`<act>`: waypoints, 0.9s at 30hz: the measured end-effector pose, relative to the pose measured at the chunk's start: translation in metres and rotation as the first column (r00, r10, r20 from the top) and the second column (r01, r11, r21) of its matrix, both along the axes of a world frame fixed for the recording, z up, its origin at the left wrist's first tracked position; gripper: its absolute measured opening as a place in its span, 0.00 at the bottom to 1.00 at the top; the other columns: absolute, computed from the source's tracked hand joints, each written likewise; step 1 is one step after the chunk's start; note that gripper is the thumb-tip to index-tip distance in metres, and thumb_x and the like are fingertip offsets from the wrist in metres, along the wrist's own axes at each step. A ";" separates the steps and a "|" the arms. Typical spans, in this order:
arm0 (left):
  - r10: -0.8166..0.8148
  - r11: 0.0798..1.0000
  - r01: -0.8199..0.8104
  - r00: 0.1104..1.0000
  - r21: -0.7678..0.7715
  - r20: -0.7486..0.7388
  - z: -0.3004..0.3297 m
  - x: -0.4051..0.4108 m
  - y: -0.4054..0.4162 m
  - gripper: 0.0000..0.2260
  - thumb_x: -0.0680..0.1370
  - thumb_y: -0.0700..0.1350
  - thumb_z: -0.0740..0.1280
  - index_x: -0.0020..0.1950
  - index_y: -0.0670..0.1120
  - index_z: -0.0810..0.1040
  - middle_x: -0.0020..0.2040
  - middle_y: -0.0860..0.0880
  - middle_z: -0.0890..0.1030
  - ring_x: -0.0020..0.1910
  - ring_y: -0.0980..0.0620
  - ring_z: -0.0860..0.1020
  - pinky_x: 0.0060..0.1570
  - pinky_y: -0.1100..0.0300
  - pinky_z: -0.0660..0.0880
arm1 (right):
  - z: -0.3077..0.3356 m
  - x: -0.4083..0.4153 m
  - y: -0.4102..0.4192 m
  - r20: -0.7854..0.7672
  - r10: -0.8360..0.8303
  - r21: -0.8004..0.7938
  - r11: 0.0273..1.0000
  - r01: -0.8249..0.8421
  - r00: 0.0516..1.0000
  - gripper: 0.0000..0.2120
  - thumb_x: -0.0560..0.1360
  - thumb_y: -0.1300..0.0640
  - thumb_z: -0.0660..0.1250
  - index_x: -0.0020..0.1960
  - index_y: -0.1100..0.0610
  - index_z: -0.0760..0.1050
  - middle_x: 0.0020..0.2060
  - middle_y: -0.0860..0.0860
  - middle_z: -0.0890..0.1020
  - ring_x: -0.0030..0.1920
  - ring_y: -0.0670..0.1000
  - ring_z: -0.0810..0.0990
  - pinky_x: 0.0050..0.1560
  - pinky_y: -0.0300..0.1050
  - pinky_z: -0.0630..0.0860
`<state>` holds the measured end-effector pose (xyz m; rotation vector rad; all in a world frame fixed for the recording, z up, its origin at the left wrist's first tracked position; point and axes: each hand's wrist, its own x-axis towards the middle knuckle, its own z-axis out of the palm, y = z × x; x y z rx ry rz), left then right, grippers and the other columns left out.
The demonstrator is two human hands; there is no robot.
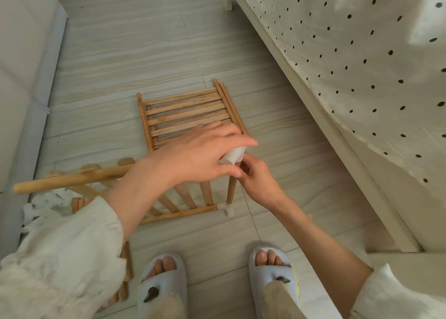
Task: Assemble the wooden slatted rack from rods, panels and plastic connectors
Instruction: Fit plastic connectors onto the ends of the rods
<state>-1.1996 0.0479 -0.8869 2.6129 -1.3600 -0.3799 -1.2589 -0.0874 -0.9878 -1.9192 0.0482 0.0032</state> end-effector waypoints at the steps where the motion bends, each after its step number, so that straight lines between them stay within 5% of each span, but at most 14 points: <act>1: -0.016 0.999 0.015 1.000 0.032 0.012 0.003 0.004 -0.002 0.29 0.73 0.60 0.66 0.72 0.62 0.61 0.65 0.58 0.67 0.65 0.58 0.63 0.63 0.59 0.59 | -0.002 -0.001 0.000 0.008 -0.006 -0.022 1.000 0.006 1.000 0.21 0.69 0.42 0.60 0.43 0.61 0.75 0.29 0.46 0.71 0.31 0.44 0.66 0.34 0.38 0.65; 6: -0.071 0.986 0.039 0.978 0.162 0.198 0.000 -0.002 -0.008 0.27 0.72 0.66 0.53 0.68 0.57 0.65 0.60 0.54 0.68 0.56 0.58 0.62 0.55 0.63 0.56 | -0.007 -0.001 0.003 0.125 -0.077 -0.135 0.986 0.094 0.989 0.20 0.71 0.41 0.56 0.40 0.58 0.72 0.25 0.44 0.68 0.28 0.40 0.71 0.29 0.32 0.63; 8: 0.068 0.998 -0.067 0.986 -0.010 0.153 0.010 -0.011 -0.012 0.24 0.74 0.64 0.48 0.61 0.53 0.68 0.56 0.53 0.69 0.57 0.54 0.66 0.54 0.61 0.58 | -0.011 -0.002 0.005 0.141 -0.088 -0.147 0.983 0.109 0.986 0.13 0.76 0.48 0.63 0.40 0.57 0.71 0.24 0.42 0.68 0.29 0.38 0.72 0.29 0.34 0.63; 10: 0.247 0.906 -0.206 0.967 -0.371 0.066 0.036 -0.004 -0.023 0.18 0.78 0.61 0.48 0.56 0.51 0.68 0.52 0.53 0.71 0.52 0.54 0.70 0.50 0.61 0.61 | -0.015 -0.003 0.008 0.156 -0.107 -0.149 0.980 0.131 0.982 0.10 0.76 0.53 0.67 0.41 0.58 0.73 0.26 0.42 0.69 0.29 0.38 0.72 0.31 0.30 0.65; 12: 0.269 0.836 -0.216 0.963 -0.505 0.033 0.058 0.007 -0.037 0.12 0.80 0.59 0.52 0.53 0.53 0.66 0.51 0.51 0.71 0.46 0.55 0.69 0.45 0.61 0.63 | -0.016 -0.004 0.009 0.144 -0.121 -0.147 0.979 0.142 0.982 0.10 0.76 0.52 0.67 0.43 0.60 0.75 0.27 0.44 0.71 0.28 0.40 0.73 0.32 0.29 0.66; 16: 0.257 0.952 -0.281 0.948 -0.119 -0.187 0.043 0.003 -0.040 0.14 0.79 0.54 0.61 0.60 0.53 0.62 0.58 0.51 0.66 0.44 0.59 0.68 0.39 0.65 0.64 | -0.022 -0.010 0.006 0.122 -0.111 -0.080 0.989 0.121 0.986 0.13 0.76 0.51 0.66 0.42 0.61 0.74 0.32 0.54 0.79 0.32 0.53 0.76 0.36 0.44 0.71; 18: 0.250 0.968 -0.251 0.929 0.030 -0.272 0.028 -0.005 -0.028 0.17 0.80 0.46 0.61 0.66 0.54 0.60 0.60 0.52 0.65 0.45 0.57 0.70 0.38 0.67 0.64 | -0.023 -0.010 0.004 0.128 -0.114 -0.072 0.990 0.124 0.985 0.13 0.76 0.51 0.66 0.42 0.60 0.74 0.31 0.54 0.78 0.32 0.51 0.75 0.35 0.41 0.70; 20: 0.281 0.958 -0.284 0.921 0.028 -0.271 0.026 -0.003 -0.020 0.15 0.81 0.43 0.59 0.66 0.53 0.63 0.53 0.54 0.72 0.47 0.55 0.74 0.42 0.63 0.69 | -0.023 -0.011 0.006 0.144 -0.117 -0.070 0.989 0.128 0.983 0.12 0.76 0.52 0.66 0.40 0.59 0.72 0.28 0.49 0.74 0.30 0.46 0.72 0.32 0.34 0.67; 23: 0.371 0.922 -0.385 0.910 -0.044 -0.184 0.030 0.002 -0.013 0.10 0.79 0.52 0.61 0.55 0.49 0.75 0.40 0.55 0.78 0.40 0.55 0.77 0.41 0.58 0.73 | -0.026 -0.012 0.009 0.154 -0.102 -0.081 0.990 0.116 0.983 0.10 0.76 0.51 0.66 0.40 0.55 0.70 0.26 0.43 0.70 0.28 0.43 0.71 0.32 0.31 0.65; 27: 0.510 0.842 -0.522 0.852 -0.132 -0.116 0.027 -0.001 -0.017 0.19 0.77 0.61 0.58 0.37 0.48 0.75 0.33 0.49 0.78 0.33 0.53 0.76 0.33 0.57 0.71 | -0.026 -0.012 0.008 0.158 -0.093 -0.082 0.991 0.107 0.983 0.09 0.76 0.51 0.66 0.41 0.51 0.68 0.26 0.41 0.70 0.28 0.40 0.71 0.32 0.30 0.65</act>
